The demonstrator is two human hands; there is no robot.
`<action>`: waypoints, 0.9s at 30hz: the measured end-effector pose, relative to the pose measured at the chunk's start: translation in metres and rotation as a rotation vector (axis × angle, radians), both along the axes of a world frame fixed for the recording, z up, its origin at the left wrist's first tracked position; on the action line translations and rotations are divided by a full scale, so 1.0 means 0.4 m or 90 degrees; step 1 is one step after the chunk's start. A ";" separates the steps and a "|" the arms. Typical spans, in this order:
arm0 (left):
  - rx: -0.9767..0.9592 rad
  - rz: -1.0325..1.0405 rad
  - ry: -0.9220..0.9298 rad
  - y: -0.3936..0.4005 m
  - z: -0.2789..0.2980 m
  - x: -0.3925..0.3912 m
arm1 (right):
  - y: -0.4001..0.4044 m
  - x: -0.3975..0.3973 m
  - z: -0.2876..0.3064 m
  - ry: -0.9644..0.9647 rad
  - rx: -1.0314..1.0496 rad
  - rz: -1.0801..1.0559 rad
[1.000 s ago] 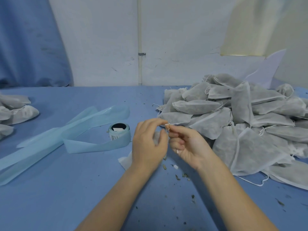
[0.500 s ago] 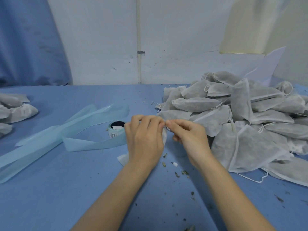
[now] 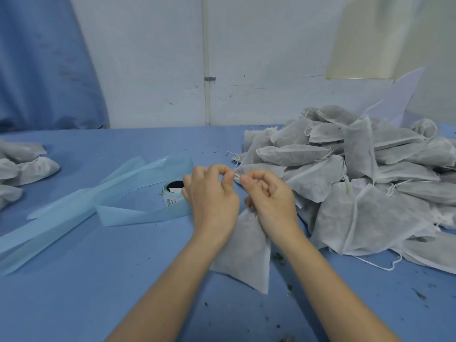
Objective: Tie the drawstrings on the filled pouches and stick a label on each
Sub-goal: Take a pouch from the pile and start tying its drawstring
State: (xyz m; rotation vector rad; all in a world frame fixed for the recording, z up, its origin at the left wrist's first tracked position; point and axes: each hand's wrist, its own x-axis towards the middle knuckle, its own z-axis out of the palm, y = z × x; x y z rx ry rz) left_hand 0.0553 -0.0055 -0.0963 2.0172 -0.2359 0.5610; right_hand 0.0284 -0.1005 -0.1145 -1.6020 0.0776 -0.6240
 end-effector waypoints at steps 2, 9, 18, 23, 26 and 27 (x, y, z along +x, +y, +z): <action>-0.010 0.022 0.004 0.012 0.007 0.008 | -0.002 0.001 0.001 0.001 0.007 -0.006; -0.060 -0.032 0.034 0.024 0.014 0.017 | 0.006 0.005 0.018 -0.015 0.038 -0.040; -0.321 -0.427 0.559 0.040 0.029 0.014 | -0.040 0.041 0.015 -0.064 0.397 -0.301; -0.488 -0.419 0.538 0.017 -0.001 0.018 | -0.057 0.036 0.004 -0.068 0.339 -0.272; -0.486 -0.372 0.520 0.023 -0.003 0.027 | -0.051 0.016 0.002 -0.057 0.229 -0.101; -0.491 -0.368 0.522 0.025 -0.002 0.030 | -0.050 0.010 0.001 -0.049 0.188 -0.061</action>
